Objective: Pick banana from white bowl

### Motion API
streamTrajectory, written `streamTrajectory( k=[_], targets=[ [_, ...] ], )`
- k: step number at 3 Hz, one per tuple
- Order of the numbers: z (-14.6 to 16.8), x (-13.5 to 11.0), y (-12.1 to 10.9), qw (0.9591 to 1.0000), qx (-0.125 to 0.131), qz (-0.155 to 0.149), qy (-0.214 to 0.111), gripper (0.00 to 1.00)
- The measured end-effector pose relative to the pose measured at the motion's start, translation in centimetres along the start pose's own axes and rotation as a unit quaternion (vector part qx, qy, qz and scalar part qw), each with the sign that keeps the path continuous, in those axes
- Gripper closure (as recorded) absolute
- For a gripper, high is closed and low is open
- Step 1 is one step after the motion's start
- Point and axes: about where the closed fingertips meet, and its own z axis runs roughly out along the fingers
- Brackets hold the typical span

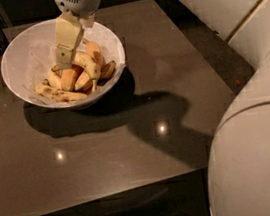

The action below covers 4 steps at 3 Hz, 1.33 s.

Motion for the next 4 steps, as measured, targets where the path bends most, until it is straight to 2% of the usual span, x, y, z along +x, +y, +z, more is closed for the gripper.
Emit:
streamTrajectory(
  k=[2, 3, 4],
  targets=[
    [0.5, 0.0, 0.4, 1.0000, 0.000, 0.003, 0.008, 0.13],
    [0.6, 0.0, 0.4, 1.0000, 0.000, 0.003, 0.008, 0.00],
    [1.6, -0.2, -0.1, 0.9999, -0.011, 0.009, 0.000, 0.00]
  ],
)
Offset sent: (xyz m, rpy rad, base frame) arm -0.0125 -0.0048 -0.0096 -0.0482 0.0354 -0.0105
